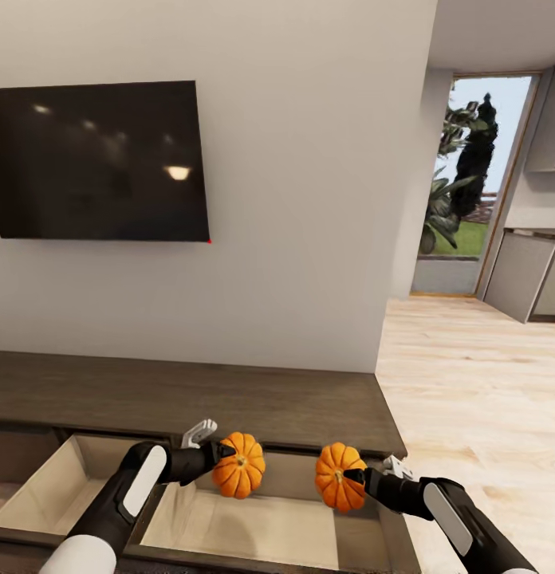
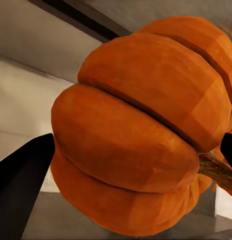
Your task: Place each of the two pumpkins and all three candles from the living room inside a cabinet in the living room (use any cabinet), then make sure every cabinet is closed, and position the cauldron so it is next to a table in the living room.
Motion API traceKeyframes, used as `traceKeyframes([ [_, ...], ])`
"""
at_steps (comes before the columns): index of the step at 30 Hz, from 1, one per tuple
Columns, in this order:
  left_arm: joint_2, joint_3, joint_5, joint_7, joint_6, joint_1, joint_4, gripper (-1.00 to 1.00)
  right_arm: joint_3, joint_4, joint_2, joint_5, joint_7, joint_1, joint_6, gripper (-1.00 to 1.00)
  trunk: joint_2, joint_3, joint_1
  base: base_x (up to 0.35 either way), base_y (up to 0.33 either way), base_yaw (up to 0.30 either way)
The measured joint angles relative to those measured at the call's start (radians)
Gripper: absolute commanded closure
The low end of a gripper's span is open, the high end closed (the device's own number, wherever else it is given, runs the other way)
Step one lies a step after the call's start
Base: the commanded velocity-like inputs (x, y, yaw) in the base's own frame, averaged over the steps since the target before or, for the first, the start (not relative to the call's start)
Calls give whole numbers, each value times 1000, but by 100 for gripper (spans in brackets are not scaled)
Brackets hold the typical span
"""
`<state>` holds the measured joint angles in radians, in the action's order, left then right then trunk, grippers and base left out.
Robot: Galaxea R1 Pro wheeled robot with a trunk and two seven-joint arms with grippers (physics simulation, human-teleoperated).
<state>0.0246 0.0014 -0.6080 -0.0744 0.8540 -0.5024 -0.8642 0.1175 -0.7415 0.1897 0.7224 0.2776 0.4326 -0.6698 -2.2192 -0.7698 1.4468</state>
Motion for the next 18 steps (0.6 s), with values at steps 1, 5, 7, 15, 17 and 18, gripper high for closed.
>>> traceKeyframes([
  [1,-17,-1,9,50,0,0,-7,100,14,0,0,-4,-8,2,0,100,-7,-3,4,0,0,0],
  [5,-47,-1,16,144,-10,0,-15,100,49,0,-23,-4,-61,14,0,100,-35,-16,19,0,0,0],
  [7,-54,-1,14,170,-23,0,-20,100,60,-1,-44,-5,-99,17,1,100,-49,-22,27,0,0,0],
  [15,-71,-3,46,186,-32,0,-22,100,66,-1,-70,-29,-137,20,2,100,-105,-47,58,0,0,0],
  [17,-80,-3,68,187,-33,0,-22,100,66,-1,-77,-42,-138,21,2,100,-119,-53,65,0,0,0],
  [18,-84,-2,80,187,-37,0,-21,100,66,0,-83,-52,-141,20,2,100,-126,-56,69,0,0,0],
])
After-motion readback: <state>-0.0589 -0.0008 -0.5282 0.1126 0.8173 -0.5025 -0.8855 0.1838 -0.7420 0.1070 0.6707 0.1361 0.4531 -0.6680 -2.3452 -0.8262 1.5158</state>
